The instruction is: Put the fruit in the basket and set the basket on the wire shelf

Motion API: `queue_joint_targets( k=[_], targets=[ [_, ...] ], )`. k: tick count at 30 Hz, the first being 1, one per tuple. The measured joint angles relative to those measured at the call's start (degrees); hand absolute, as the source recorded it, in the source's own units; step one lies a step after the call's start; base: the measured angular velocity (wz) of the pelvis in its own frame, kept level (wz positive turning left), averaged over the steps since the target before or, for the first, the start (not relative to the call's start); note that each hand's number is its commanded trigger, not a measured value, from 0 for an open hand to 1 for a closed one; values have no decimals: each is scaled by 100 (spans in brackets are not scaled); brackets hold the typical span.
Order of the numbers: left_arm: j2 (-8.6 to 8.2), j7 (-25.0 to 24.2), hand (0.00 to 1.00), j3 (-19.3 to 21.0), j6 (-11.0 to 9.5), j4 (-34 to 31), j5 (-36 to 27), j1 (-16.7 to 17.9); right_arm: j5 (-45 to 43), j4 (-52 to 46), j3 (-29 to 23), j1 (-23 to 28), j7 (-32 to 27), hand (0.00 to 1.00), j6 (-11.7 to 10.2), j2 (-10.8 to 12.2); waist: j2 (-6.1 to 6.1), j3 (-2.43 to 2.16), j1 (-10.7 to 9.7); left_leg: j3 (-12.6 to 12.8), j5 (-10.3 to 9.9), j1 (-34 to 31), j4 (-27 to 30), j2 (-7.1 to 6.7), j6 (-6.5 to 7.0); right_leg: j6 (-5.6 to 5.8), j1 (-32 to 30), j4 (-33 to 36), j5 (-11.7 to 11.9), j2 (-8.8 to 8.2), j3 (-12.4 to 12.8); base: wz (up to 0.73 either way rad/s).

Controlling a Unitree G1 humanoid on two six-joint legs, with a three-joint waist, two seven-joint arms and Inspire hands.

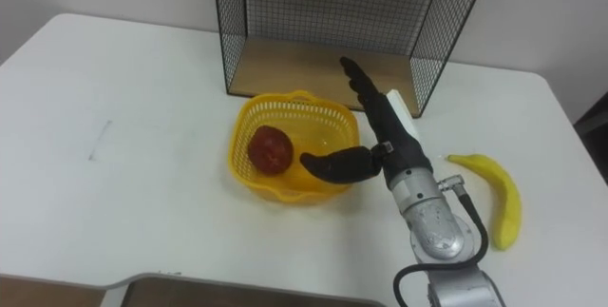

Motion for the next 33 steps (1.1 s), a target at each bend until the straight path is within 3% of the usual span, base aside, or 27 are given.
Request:
queue_joint_targets(
  k=[9, 13, 18, 22, 29, 33],
  targets=[
    [-2, 46, 0, 20, 0, 2, 9, 28, 39, -3, -65, -1, -215, 0, 0, 0, 39, -35, -12, 27, 3, 13, 3, 0, 3, 0, -1, 3, 0, -5, 14, -1],
    [-2, 38, 0, 75, -6, 26, 10, 135, 276, -8, -426, -2, -360, 0, -3, -1, 13, -45, -35, 27, 4, 19, 4, -3, 4, 0, 0, 10, 0, -10, 17, -1],
    [-1, 34, 0, 74, -9, 25, -2, 253, 753, 19, -894, -2, -743, 0, -12, -106, -22, -17, -142, -4, 4, 19, 18, -3, 4, 0, 35, 11, 0, -12, -22, 4],
    [-3, 36, 0, 74, 3, 24, 1, 353, 759, 34, -1272, -1, -1271, 0, -12, -153, -60, 31, -213, -1, 5, 1, 10, -3, 2, 2, 9, 10, -1, -12, -24, 0],
    [10, 42, 0, 92, -10, 10, -14, 380, 784, 425, -1588, -6, -1781, 0, -12, -269, -131, 19, -342, 26, 5, -1, -9, -4, 2, 5, -13, 3, -3, -11, 0, -1],
    [22, 37, 0, 113, -16, 20, -6, 372, 767, 762, -1665, -36, -1928, 0, -12, -444, -158, 4, -327, 54, 6, 24, -18, -3, 3, 5, -12, 4, -3, -10, 19, -2]
  ],
)
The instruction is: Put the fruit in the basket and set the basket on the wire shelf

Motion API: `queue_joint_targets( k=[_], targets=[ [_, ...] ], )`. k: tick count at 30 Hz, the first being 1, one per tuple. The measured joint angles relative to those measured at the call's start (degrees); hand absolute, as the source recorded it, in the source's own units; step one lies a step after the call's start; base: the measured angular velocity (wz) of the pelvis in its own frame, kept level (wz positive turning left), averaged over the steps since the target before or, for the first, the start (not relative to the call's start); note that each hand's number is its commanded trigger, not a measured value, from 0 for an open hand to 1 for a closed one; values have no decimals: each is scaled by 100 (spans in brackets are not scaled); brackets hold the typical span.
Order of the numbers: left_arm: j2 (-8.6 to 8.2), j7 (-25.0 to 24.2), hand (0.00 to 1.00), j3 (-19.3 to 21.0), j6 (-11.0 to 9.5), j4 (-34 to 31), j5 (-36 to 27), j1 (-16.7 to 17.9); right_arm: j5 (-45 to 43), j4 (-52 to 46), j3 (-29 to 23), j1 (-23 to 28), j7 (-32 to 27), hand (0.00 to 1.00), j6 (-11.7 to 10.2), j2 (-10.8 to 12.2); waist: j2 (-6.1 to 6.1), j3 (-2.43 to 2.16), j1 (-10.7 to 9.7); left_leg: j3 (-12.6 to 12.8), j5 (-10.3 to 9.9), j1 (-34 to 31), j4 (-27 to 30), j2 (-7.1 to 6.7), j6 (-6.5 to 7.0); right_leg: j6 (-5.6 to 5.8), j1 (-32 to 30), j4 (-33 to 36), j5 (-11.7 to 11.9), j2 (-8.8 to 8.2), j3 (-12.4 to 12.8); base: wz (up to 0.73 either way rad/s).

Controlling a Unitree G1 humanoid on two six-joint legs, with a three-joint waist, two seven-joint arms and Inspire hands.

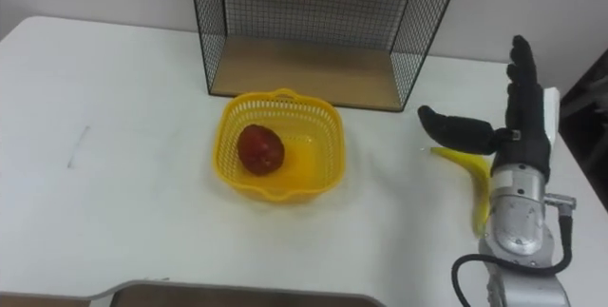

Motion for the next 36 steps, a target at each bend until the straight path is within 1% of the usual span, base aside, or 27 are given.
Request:
queue_joint_targets(
  k=[4, 7, 9, 11, 12, 14, 16, 18, 20, 21, 22, 25, 28, 33, 34, 36],
  targets=[
    [7, -54, 0, 202, 20, -5, 1, 56, -76, 241, -172, -7, -172, 0, 3, -10, 1, 1, 5, 12, 2, 14, 11, 0, 1, 0, 0, -1, 0, 1, 11, -1],
    [27, -60, 0, 208, 142, -6, 2, 81, -104, 480, -172, -9, -213, 0, 18, -10, -8, 6, 18, 42, 2, 46, 7, 0, 1, 0, 9, 0, 0, 4, 45, -5],
    [32, -60, 0, 207, 185, -17, 7, 83, -199, 613, -172, -9, -211, 0, 88, -10, -15, 10, 17, 44, 2, 37, -3, 0, 1, -1, 5, 0, 1, 4, 47, -2],
    [32, -73, 0, 205, 274, -82, 15, 72, -359, 727, -170, -10, -200, 0, 207, -19, -32, 3, 2, 34, 2, 28, -13, 2, 1, -1, 1, 1, 1, 4, 37, 0],
    [35, -77, 0, 205, 290, -110, 15, 63, -389, 790, -169, -17, -196, 0, 209, -26, -35, 1, 0, 29, 2, 29, -19, 2, 1, -1, 2, 1, 1, 4, 36, 0],
    [62, -137, 0, 204, 358, -169, 14, 62, -524, 1124, -167, -123, -154, 0, 295, -46, -60, -4, -2, 27, 3, 37, -22, 2, -1, -1, 4, 7, 1, 4, 39, 0],
    [85, -156, 0, 204, 363, -188, 13, 48, -530, 1208, -163, -145, -85, 0, 393, -46, -82, 1, -8, 28, 3, 39, -20, 1, -1, -1, 6, 8, 1, 4, 42, 0],
    [105, -157, 0, 205, 381, -207, 13, 49, -555, 1375, -162, -185, -55, 0, 418, -46, -111, 5, -16, 26, 3, 40, -19, 1, 0, -1, 7, 10, 0, 4, 44, 0],
    [115, -156, 0, 227, 394, -219, 15, 48, -551, 1637, -158, -284, 43, 0, 465, -69, -145, 25, 5, 28, 4, 39, 8, 1, 0, -1, 1, 11, 0, 4, 49, 0],
    [115, -156, 0, 227, 394, -222, 14, 48, -551, 1714, -147, -303, 74, 0, 466, -93, -150, 28, 5, 28, 4, 39, 10, 1, 0, -1, 0, 11, 1, 4, 50, 0],
    [115, -156, 0, 245, 389, -225, 14, 47, -555, 1839, -146, -328, 149, 0, 470, -135, -181, 14, 18, 27, 4, 39, 8, 1, 0, -1, 0, 11, 1, 4, 49, 0],
    [110, -156, 0, 362, 392, -227, 10, 66, -579, 2103, -147, -428, 439, 0, 512, -179, -193, 11, 19, 28, 4, 42, 13, 1, 0, -1, 2, 11, 1, 4, 45, 0],
    [117, -156, 0, 419, 392, -227, 9, 67, -782, 2321, -147, -533, 723, 0, 512, -179, -187, 11, 16, 28, 4, 57, 18, 1, 0, -1, 16, 10, 1, 3, 45, 0],
    [116, -166, 0, 417, 390, -197, -3, 76, -798, 2637, -144, -623, 1044, 0, 512, -179, -162, 15, 27, 25, 6, 90, 16, 1, 1, -2, 60, 9, 1, 1, 41, 0],
    [116, -168, 0, 417, 391, -196, -15, 79, -785, 2718, -137, -632, 1130, 0, 513, -179, -146, 27, 27, 25, 6, 89, 17, 1, 1, -1, 61, 7, 1, 1, 42, 0],
    [116, -177, 0, 415, 391, -202, -21, 72, -761, 2843, -120, -639, 1269, 0, 514, -179, -145, 27, 22, 25, 6, 82, 16, 1, 1, -2, 68, 7, 1, 2, 42, 2]
  ],
)
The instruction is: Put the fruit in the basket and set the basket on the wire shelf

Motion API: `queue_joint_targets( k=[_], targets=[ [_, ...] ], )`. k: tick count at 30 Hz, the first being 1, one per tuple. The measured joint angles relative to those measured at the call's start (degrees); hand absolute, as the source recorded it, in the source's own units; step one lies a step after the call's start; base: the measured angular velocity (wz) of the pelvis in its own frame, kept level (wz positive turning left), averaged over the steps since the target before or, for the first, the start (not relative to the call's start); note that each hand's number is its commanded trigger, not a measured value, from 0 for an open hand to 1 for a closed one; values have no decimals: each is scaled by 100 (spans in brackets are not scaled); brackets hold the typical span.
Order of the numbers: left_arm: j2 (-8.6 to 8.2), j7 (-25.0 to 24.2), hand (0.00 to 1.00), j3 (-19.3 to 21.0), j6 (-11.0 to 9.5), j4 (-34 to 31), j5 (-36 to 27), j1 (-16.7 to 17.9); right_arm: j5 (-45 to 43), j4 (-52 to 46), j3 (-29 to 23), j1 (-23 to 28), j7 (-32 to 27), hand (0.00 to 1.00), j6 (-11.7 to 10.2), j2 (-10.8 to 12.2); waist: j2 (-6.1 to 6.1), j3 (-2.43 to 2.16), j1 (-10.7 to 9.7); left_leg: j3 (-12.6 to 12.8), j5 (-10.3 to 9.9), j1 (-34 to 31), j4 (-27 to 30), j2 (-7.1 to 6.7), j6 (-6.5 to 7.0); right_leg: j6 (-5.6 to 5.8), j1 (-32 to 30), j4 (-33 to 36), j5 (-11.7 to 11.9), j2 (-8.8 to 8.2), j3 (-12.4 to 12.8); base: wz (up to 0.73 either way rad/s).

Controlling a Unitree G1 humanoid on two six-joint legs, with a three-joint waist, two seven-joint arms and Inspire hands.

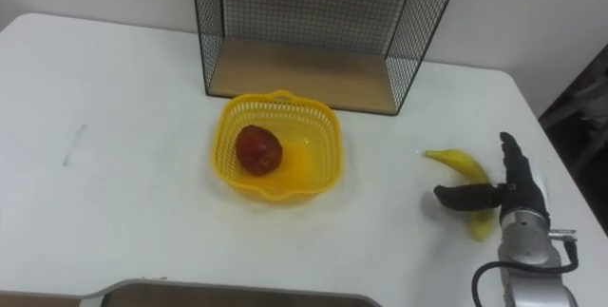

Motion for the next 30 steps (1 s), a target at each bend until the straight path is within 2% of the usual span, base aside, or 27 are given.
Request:
queue_joint_targets(
  k=[5, 9, 13, 16, 17, 18, 19, 23, 30],
  targets=[
    [-20, -1, 0, -14, -1, 60, 18, -13, 46, 508, 10, -144, 165, 0, -124, -1, 34, -16, 5, -41, 0, 4, 16, 4, 0, -11, 49, -14, 7, 2, -52, 4],
    [-25, 0, 0, -4, 12, 58, 31, -23, -13, 734, 12, -251, 223, 0, -145, -16, 52, -29, 13, -74, 4, 1, 23, 4, -9, -28, 57, -13, 20, 2, -85, 2],
    [-52, 0, 0, -3, 117, 40, 37, -10, -198, 790, 4, -252, 265, 0, -181, -20, 117, -75, 12, -86, 16, 1, 40, 6, -19, -33, 68, -1, 25, 3, -90, 0],
    [-59, -1, 0, -4, 182, 39, 38, -18, -245, 821, 4, -252, 281, 0, -181, -21, 126, -80, 13, -115, 31, 2, 41, 6, -29, -40, 83, 1, 29, 5, -112, 4],
    [-61, -1, 0, -5, 196, 37, 37, -18, -261, 857, 1, -252, 283, 27, -180, -22, 125, -80, 11, -136, 33, 3, 47, 6, -31, -40, 99, -1, 29, 5, -130, 8],
    [-62, 0, 0, -4, 203, 37, 37, -16, -263, 891, -9, -254, 283, 67, -186, -22, 125, -79, 6, -154, 33, 9, 52, 6, -31, -41, 116, -6, 29, 6, -142, 12],
    [-62, 2, 0, -5, 213, 38, 38, -14, -279, 950, -10, -254, 283, 100, -196, -27, 123, -79, 5, -182, 33, 41, 58, 5, -31, -40, 174, -16, 29, 7, -167, 10],
    [-61, 21, 0, -7, 206, 50, 38, -16, -511, 1188, -24, -290, 233, 100, -293, -37, 108, -71, 10, -246, 38, 104, 57, 0, -39, -40, 314, -100, 38, 15, -232, 10],
    [-31, 45, 0, -9, 210, 59, 37, 2, -704, 1558, -23, -362, -106, 100, -316, -169, 58, -81, 21, -344, 47, 118, 61, -5, -49, -29, 439, -299, 69, 49, -315, 8]
  ],
)
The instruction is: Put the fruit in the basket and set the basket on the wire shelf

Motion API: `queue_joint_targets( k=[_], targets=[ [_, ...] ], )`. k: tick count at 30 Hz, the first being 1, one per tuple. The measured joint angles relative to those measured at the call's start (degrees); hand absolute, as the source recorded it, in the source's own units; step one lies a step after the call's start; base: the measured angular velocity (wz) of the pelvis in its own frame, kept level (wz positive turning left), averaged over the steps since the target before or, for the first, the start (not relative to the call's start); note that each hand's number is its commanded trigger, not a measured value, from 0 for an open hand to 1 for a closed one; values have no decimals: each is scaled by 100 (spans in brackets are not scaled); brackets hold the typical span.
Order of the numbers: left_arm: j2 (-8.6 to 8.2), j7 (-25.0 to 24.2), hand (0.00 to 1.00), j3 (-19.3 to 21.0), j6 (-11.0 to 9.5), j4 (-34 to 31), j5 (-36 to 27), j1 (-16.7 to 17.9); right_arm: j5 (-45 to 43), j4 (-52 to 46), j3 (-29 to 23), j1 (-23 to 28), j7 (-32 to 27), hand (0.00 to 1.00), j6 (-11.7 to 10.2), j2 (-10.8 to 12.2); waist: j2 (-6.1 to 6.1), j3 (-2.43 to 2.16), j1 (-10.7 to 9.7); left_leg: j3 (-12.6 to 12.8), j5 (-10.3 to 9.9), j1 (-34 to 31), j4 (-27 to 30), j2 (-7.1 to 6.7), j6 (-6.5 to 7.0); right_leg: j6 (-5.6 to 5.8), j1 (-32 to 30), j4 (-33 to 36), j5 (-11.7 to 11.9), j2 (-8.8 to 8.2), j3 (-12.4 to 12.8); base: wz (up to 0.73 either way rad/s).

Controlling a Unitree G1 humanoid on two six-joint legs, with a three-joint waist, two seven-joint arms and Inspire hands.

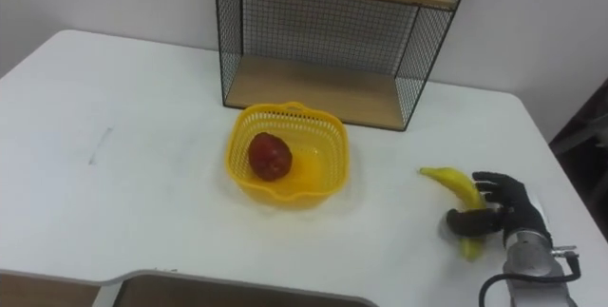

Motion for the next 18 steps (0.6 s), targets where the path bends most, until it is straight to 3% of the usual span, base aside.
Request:
queue_joint_targets(
  k=[12, 18],
  targets=[
    [72, 3, 0, -110, -19, -1, -1, -90, -243, 36, 30, -42, -316, 100, 20, -124, -20, -2, 11, 11, 0, -46, -66, 22, -1, -1, -75, 20, 2, 22, 29, 0],
    [73, -41, 0, -106, -19, -1, -1, -178, -264, -64, 50, -35, -268, 100, 209, -108, -29, 1, 78, 35, 0, -40, -74, 21, 0, 0, -86, 23, 2, 23, 60, -2]
  ],
)
